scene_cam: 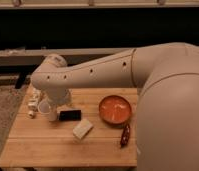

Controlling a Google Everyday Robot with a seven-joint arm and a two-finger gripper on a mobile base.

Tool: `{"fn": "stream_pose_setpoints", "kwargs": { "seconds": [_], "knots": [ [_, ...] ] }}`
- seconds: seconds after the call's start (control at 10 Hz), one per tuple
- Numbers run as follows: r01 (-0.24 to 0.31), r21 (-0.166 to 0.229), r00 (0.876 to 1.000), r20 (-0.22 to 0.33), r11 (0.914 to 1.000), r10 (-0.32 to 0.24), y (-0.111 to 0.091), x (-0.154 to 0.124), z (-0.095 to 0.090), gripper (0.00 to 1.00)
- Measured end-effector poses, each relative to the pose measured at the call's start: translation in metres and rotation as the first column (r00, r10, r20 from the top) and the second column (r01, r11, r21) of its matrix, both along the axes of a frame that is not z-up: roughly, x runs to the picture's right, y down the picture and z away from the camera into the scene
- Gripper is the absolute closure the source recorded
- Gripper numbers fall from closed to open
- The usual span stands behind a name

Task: Move the arm in a circular motion

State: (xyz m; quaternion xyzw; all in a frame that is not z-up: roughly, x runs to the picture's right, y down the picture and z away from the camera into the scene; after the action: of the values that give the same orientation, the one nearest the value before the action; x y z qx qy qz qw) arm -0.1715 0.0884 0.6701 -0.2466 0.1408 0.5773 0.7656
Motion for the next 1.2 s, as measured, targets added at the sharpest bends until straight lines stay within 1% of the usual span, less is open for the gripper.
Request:
{"fn": "stream_pose_setpoints", "kwargs": {
  "seconds": [1.2],
  "knots": [
    [-0.013,0.017,1.0,0.002,0.9998,0.013,0.011,0.011,-0.011,0.35]
  ]
}}
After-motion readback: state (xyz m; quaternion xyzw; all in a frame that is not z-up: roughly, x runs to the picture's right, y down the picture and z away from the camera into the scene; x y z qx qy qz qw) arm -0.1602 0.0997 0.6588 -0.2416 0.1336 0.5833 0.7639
